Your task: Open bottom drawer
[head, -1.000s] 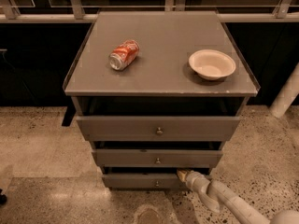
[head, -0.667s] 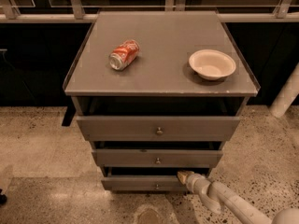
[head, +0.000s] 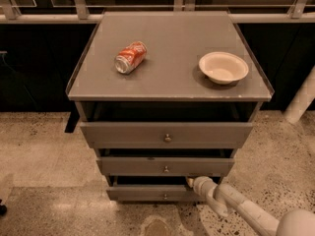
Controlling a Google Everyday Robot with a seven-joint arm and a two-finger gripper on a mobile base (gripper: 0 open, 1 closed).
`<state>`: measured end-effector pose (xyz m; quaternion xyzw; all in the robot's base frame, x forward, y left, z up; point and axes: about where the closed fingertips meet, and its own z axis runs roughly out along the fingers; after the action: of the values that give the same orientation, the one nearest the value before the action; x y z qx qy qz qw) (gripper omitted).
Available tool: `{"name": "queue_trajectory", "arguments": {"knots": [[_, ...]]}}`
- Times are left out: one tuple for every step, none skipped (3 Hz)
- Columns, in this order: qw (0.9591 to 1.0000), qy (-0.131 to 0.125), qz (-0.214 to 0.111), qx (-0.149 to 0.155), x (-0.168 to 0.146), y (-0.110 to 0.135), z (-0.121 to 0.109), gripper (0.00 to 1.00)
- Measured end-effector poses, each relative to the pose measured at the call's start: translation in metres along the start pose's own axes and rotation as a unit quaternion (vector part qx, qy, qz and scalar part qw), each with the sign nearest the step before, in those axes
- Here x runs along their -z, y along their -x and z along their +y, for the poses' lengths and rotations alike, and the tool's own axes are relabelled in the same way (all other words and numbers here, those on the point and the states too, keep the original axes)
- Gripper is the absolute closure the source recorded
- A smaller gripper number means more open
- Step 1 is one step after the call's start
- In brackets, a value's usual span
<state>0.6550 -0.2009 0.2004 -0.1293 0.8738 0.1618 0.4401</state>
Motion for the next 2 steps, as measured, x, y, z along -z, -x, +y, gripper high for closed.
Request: {"name": "queue_trajectory", "arguments": {"knots": [[1.0,-0.006,0.006,0.004,-0.0056,0.0023,-0.0001,1.0],[1.0,-0.006,0.006,0.004,-0.0059,0.0003,0.0006,1.0]]}}
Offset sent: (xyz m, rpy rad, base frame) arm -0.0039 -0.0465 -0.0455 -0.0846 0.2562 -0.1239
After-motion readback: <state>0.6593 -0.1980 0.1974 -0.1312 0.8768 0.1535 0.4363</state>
